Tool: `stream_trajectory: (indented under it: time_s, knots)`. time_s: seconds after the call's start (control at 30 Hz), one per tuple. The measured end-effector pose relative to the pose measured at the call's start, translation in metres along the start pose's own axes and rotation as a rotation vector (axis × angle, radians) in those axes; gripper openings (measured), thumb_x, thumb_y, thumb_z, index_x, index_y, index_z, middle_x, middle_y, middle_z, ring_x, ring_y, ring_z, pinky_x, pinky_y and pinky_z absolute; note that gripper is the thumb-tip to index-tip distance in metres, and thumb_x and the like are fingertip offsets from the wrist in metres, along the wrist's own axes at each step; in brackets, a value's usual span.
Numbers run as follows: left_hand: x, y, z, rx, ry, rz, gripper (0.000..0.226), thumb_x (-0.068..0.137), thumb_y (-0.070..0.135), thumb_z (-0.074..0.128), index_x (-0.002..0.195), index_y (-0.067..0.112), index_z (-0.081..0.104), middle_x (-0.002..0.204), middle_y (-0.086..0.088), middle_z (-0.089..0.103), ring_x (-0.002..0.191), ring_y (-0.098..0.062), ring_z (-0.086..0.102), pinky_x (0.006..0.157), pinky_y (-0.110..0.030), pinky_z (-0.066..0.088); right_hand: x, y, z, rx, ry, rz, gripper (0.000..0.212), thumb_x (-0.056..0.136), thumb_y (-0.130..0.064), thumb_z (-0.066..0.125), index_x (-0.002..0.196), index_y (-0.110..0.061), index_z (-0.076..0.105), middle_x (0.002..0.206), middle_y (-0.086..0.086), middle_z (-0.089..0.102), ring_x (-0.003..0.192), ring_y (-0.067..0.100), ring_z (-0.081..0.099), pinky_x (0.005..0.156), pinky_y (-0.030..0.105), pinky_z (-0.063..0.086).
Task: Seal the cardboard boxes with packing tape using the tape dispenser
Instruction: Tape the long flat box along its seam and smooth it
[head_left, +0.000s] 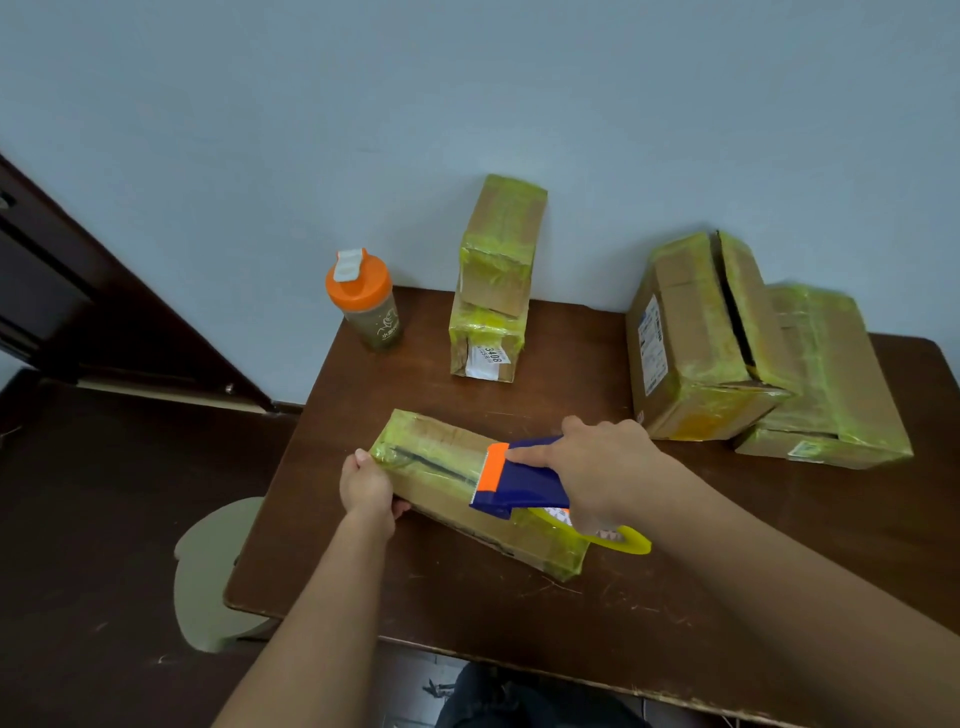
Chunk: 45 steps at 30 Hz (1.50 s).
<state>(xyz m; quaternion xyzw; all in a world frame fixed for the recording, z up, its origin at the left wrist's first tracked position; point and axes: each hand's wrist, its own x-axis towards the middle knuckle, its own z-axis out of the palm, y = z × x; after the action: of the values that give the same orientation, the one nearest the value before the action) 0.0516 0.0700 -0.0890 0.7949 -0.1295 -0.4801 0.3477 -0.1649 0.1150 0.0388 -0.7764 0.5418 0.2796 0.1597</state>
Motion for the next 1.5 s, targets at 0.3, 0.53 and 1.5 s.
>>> stream_trajectory:
  time_s: [0.3,0.53,1.5]
  knots:
    - [0.011,-0.001,-0.004,0.310,0.154,0.163,0.056,0.096,0.058,0.035,0.134,0.021,0.052,0.140,-0.006,0.048,0.132,-0.033,0.035,0.109,-0.050,0.028,0.005,-0.016,0.004,-0.020,0.059,-0.008,0.072,0.089,-0.034,0.066,0.148,-0.037,0.025,0.124,0.010,0.046,0.093,0.026,0.051,0.072,0.035,0.041]
    - [0.013,-0.007,0.016,0.746,0.094,0.527,0.046,0.104,0.040,0.019,0.143,0.025,0.040,0.149,-0.001,0.039,0.138,-0.030,0.027,0.110,-0.053,0.018,0.006,-0.015,0.004,-0.005,0.021,0.013,0.075,0.088,-0.037,0.068,0.148,-0.037,0.023,0.128,0.011,0.043,0.107,0.030,0.053,0.076,0.036,0.044]
    - [0.013,-0.051,-0.033,1.334,-0.206,1.227,0.071,0.094,0.059,-0.010,0.153,0.024,0.006,0.161,0.008,0.002,0.146,-0.004,-0.013,0.117,-0.030,-0.014,0.010,-0.017,-0.008,0.048,-0.053,0.051,0.067,0.091,-0.035,0.061,0.148,-0.035,0.026,0.124,0.010,0.044,0.082,0.025,0.039,0.082,0.037,0.051]
